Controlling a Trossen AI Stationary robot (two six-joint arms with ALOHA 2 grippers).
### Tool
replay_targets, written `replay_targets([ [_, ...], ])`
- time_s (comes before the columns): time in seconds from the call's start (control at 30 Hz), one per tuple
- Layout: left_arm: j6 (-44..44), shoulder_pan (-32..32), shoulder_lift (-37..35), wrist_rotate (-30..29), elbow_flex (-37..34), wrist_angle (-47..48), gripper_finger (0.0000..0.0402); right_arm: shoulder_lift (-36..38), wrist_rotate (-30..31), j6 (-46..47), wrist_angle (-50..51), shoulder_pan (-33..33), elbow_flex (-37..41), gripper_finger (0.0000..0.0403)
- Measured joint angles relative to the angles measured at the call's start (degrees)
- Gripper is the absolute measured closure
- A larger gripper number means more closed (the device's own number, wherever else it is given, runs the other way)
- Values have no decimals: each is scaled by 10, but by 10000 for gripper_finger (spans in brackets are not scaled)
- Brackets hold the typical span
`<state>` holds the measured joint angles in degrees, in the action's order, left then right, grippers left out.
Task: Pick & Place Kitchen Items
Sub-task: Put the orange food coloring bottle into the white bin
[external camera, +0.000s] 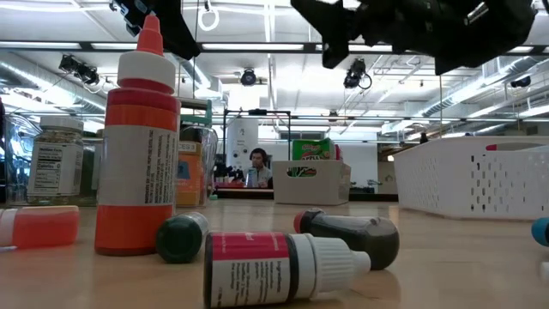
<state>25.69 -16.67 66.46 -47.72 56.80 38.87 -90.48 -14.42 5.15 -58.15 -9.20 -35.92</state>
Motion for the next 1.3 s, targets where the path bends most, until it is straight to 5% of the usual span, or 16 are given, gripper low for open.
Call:
replay_targets([
  [0.43,-1,0,0,-3,0,-5,191,-157,4,-14,202,-81,-213,195],
  [0.6,-24,0,0,-59,0,-25,191,-210,4,2,208,-96,-271,195],
  [1.0,-21,0,0,-37,0,-24,191,-321,4,24,208,-95,-355,195],
  [1.3,-24,0,0,-50,0,-24,191,-330,-17,34,224,-92,-357,269],
])
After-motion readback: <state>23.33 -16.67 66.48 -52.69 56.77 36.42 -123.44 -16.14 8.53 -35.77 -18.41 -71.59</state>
